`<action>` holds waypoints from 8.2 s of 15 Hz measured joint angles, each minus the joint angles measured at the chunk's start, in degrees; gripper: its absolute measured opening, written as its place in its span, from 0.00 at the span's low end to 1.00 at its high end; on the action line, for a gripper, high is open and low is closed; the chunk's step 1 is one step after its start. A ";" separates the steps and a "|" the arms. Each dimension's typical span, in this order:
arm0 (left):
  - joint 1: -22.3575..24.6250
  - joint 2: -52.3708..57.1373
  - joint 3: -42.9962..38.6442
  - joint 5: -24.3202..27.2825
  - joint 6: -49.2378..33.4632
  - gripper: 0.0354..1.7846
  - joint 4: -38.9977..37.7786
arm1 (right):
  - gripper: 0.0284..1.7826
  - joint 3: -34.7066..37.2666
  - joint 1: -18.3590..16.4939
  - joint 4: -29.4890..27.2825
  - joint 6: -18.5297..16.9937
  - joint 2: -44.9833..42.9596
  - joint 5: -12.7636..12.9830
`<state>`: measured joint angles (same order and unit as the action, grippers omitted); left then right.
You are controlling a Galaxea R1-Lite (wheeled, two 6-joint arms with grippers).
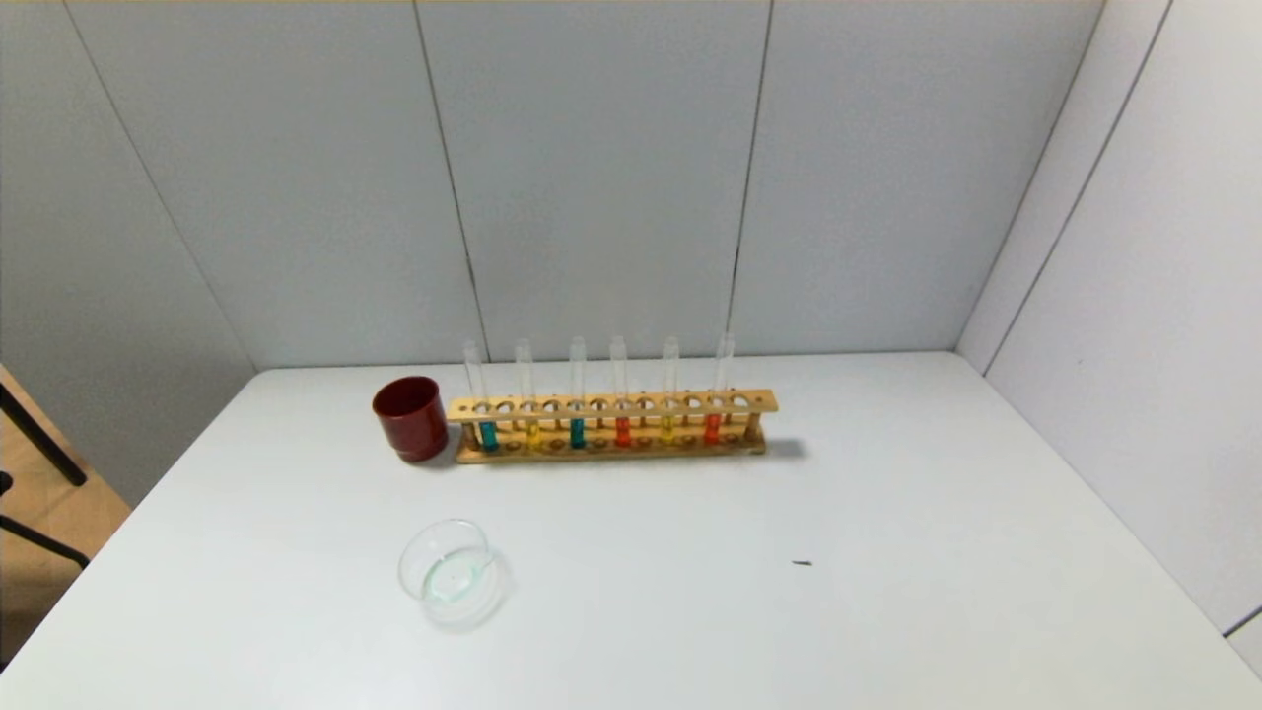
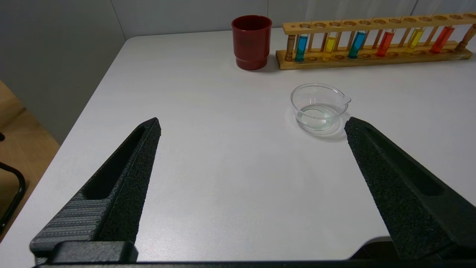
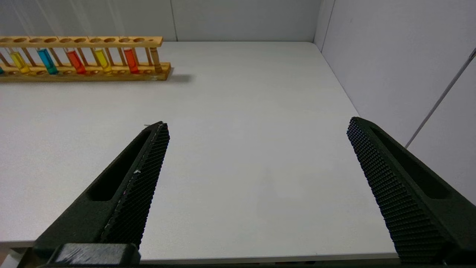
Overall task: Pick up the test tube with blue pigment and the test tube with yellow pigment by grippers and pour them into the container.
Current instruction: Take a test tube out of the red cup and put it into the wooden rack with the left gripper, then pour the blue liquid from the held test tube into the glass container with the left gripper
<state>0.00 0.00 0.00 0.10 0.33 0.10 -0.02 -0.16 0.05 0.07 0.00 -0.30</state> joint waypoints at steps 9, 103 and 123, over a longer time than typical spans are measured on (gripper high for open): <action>0.00 0.00 0.00 -0.07 0.18 0.98 0.15 | 0.98 0.02 -0.02 0.02 -0.02 0.00 0.00; -11.43 -106.12 63.43 4.52 3.85 0.16 -33.56 | 0.98 0.02 0.02 0.02 0.00 0.00 0.01; -6.96 -76.84 26.32 8.19 15.70 0.16 -27.25 | 0.98 0.02 -0.02 0.02 0.00 0.00 -0.02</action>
<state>-6.96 -76.84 26.32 8.29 16.03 -27.15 0.00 -0.18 0.07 0.07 0.00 -0.33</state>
